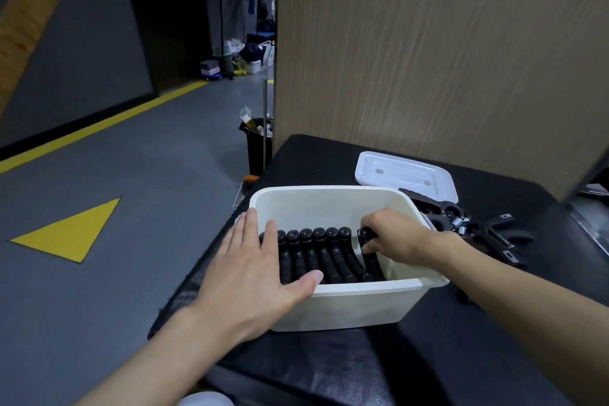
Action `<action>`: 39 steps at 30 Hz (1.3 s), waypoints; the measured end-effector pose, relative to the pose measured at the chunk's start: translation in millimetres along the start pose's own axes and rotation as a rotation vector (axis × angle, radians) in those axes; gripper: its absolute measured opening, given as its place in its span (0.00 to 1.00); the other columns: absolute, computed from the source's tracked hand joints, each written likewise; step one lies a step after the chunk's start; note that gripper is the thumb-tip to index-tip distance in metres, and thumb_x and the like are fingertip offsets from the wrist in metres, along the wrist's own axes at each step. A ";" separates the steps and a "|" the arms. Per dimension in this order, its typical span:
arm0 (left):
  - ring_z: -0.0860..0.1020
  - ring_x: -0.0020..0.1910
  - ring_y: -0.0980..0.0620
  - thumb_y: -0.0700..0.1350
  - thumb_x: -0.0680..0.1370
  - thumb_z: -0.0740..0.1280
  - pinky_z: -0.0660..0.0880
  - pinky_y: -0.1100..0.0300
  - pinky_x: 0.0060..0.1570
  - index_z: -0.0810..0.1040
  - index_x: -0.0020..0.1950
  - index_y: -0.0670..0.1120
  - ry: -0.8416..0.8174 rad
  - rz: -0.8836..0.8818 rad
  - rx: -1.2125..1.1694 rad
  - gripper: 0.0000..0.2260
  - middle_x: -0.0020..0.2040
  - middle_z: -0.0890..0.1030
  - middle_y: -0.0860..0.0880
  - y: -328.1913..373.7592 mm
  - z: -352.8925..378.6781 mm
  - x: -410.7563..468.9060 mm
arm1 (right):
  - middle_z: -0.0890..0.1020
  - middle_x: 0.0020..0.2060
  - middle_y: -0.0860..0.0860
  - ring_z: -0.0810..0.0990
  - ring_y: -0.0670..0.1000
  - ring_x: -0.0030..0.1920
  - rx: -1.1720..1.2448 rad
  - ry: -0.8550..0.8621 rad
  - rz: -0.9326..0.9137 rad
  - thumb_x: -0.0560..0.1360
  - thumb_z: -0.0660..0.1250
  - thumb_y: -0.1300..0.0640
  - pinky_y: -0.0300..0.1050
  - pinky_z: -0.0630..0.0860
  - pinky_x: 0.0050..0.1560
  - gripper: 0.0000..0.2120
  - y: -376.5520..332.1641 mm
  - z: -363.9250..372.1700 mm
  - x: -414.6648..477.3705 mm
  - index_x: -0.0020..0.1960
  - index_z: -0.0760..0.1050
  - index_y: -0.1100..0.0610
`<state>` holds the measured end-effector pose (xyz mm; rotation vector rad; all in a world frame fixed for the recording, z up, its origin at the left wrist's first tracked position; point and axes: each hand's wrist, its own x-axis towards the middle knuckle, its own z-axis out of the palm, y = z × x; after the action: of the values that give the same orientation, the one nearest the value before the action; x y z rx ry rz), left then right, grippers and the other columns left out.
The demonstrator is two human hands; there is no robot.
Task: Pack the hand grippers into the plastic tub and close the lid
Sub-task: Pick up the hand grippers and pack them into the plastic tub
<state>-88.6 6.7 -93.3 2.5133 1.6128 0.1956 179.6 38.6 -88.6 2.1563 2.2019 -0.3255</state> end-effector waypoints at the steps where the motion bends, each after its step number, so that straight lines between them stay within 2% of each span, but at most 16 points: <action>1: 0.37 0.79 0.47 0.77 0.64 0.37 0.42 0.53 0.77 0.43 0.81 0.45 -0.002 -0.002 0.000 0.54 0.80 0.37 0.41 0.1 0.2 -0.1 | 0.74 0.39 0.48 0.74 0.53 0.43 0.025 0.003 0.004 0.73 0.73 0.56 0.43 0.67 0.38 0.10 0.5 1.6 1.9 0.45 0.72 0.57; 4: 0.37 0.79 0.47 0.77 0.64 0.37 0.41 0.53 0.77 0.42 0.81 0.45 -0.009 -0.005 0.005 0.53 0.80 0.37 0.41 0.0 0.7 0.3 | 0.73 0.39 0.47 0.74 0.53 0.44 0.078 0.009 0.032 0.73 0.73 0.56 0.41 0.65 0.36 0.11 2.7 5.4 8.3 0.45 0.69 0.54; 8: 0.36 0.79 0.47 0.77 0.64 0.37 0.41 0.53 0.77 0.42 0.81 0.46 -0.017 0.000 0.011 0.53 0.80 0.36 0.41 -0.1 0.7 0.6 | 0.76 0.41 0.48 0.76 0.52 0.44 0.147 0.025 0.035 0.71 0.75 0.56 0.42 0.68 0.38 0.11 2.5 8.4 17.5 0.45 0.72 0.53; 10: 0.36 0.79 0.47 0.77 0.64 0.37 0.41 0.53 0.77 0.42 0.81 0.46 -0.017 0.000 0.012 0.53 0.80 0.36 0.41 0.1 1.1 0.8 | 0.76 0.42 0.48 0.76 0.52 0.44 0.159 0.021 0.028 0.71 0.75 0.56 0.42 0.69 0.40 0.11 1.5 8.2 18.5 0.49 0.75 0.54; 12: 0.36 0.79 0.47 0.77 0.64 0.37 0.42 0.52 0.78 0.42 0.81 0.46 -0.012 0.001 0.008 0.52 0.80 0.36 0.41 0.1 1.5 0.9 | 0.78 0.43 0.49 0.77 0.51 0.43 0.201 0.008 0.045 0.72 0.74 0.57 0.42 0.73 0.43 0.11 2.7 7.1 17.6 0.52 0.77 0.56; 16: 0.36 0.79 0.47 0.77 0.64 0.37 0.42 0.53 0.78 0.42 0.81 0.46 -0.008 -0.001 -0.002 0.52 0.80 0.36 0.41 -0.4 2.3 1.4 | 0.82 0.37 0.54 0.84 0.57 0.37 0.293 -0.009 0.071 0.73 0.71 0.63 0.50 0.82 0.44 0.05 7.1 9.9 17.9 0.49 0.78 0.58; 20: 0.37 0.79 0.47 0.77 0.64 0.37 0.42 0.53 0.77 0.43 0.81 0.46 -0.005 -0.002 0.002 0.52 0.80 0.37 0.41 -0.5 3.0 1.9 | 0.81 0.37 0.55 0.85 0.60 0.39 0.325 0.016 0.064 0.74 0.70 0.64 0.56 0.82 0.46 0.04 5.4 11.5 17.6 0.48 0.78 0.60; 26: 0.37 0.79 0.46 0.76 0.64 0.37 0.42 0.53 0.77 0.43 0.81 0.46 0.004 -0.003 0.000 0.52 0.80 0.37 0.40 -0.1 3.6 1.6 | 0.80 0.37 0.51 0.84 0.56 0.40 0.301 0.034 0.055 0.73 0.71 0.62 0.53 0.82 0.47 0.05 1.8 13.3 11.2 0.48 0.77 0.56; 29: 0.38 0.79 0.46 0.76 0.64 0.37 0.42 0.53 0.77 0.44 0.81 0.46 0.009 -0.002 0.006 0.52 0.80 0.38 0.40 0.3 3.5 1.7 | 0.81 0.43 0.52 0.82 0.54 0.43 0.231 0.020 0.064 0.74 0.71 0.61 0.49 0.80 0.49 0.12 -0.5 11.7 9.4 0.57 0.76 0.56; 32: 0.38 0.79 0.46 0.76 0.64 0.36 0.42 0.53 0.77 0.45 0.81 0.47 0.009 -0.004 0.017 0.52 0.80 0.38 0.41 0.0 4.0 1.8 | 0.84 0.47 0.55 0.81 0.54 0.47 0.183 0.018 0.071 0.75 0.68 0.61 0.48 0.78 0.51 0.21 -0.1 7.2 3.6 0.67 0.70 0.61; 35: 0.38 0.79 0.46 0.76 0.63 0.36 0.42 0.53 0.77 0.45 0.81 0.48 0.011 -0.003 0.026 0.52 0.80 0.38 0.41 -0.1 4.3 2.0 | 0.84 0.45 0.53 0.82 0.52 0.45 0.258 0.157 0.054 0.77 0.63 0.61 0.43 0.77 0.47 0.16 3.4 -2.6 -12.6 0.65 0.72 0.60; 37: 0.38 0.79 0.46 0.76 0.63 0.35 0.42 0.53 0.77 0.45 0.81 0.48 0.013 -0.002 0.039 0.52 0.80 0.38 0.40 0.8 4.1 2.5 | 0.83 0.40 0.48 0.83 0.47 0.39 0.357 0.340 0.026 0.77 0.61 0.61 0.41 0.77 0.45 0.12 7.3 -9.8 -26.2 0.59 0.77 0.58; 39: 0.39 0.79 0.46 0.76 0.63 0.34 0.42 0.53 0.77 0.45 0.81 0.48 0.016 -0.002 0.049 0.52 0.80 0.39 0.40 1.6 3.9 2.6 | 0.82 0.38 0.46 0.82 0.45 0.37 0.409 0.483 0.027 0.77 0.61 0.63 0.42 0.78 0.45 0.10 14.4 -16.6 -37.2 0.53 0.79 0.57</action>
<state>-85.4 8.3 -96.8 2.5526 1.6461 0.1778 197.0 5.1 -67.6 2.7195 2.5257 -0.3005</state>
